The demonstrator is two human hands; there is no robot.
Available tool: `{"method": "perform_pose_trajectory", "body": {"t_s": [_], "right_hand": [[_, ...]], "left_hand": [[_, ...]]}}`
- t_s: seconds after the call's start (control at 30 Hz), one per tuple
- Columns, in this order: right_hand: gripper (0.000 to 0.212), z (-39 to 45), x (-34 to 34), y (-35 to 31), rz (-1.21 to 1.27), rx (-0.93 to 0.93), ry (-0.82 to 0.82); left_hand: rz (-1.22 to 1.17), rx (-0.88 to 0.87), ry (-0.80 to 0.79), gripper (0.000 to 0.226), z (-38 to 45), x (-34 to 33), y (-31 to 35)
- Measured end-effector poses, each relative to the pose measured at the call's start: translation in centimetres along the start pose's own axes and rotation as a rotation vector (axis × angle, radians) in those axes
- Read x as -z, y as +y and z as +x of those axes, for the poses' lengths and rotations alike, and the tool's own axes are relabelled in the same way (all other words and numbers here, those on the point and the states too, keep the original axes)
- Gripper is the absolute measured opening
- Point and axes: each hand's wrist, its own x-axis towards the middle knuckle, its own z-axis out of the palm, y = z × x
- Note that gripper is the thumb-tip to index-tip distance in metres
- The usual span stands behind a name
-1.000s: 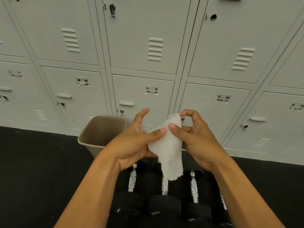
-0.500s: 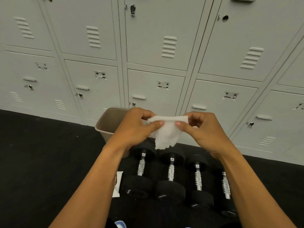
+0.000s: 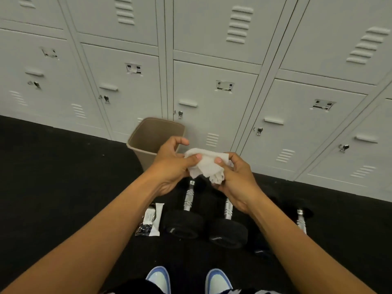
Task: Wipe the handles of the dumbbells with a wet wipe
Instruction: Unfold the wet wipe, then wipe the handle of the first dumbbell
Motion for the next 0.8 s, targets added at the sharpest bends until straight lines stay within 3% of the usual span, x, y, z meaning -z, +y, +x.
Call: {"method": "perform_pose_trajectory", "body": {"t_s": [0.23,0.53,0.8], "right_hand": [[0.010,8.2,1.4,9.5,-0.115,-0.173,0.021],[0.007,17.2,3.2,21.2,-0.240,-0.225,0.119],[0.012,22.1,4.0,27.4,-0.289,-0.274,0.255]], "left_hand": [[-0.095,0.144,0.039,0.024,7.5,5.4,-10.4],[0.333,0.242,-0.015,0.020,17.7,9.6,-20.7],[0.453,0.186,0.016,0.047,21.7,10.3,-26.1]]}}
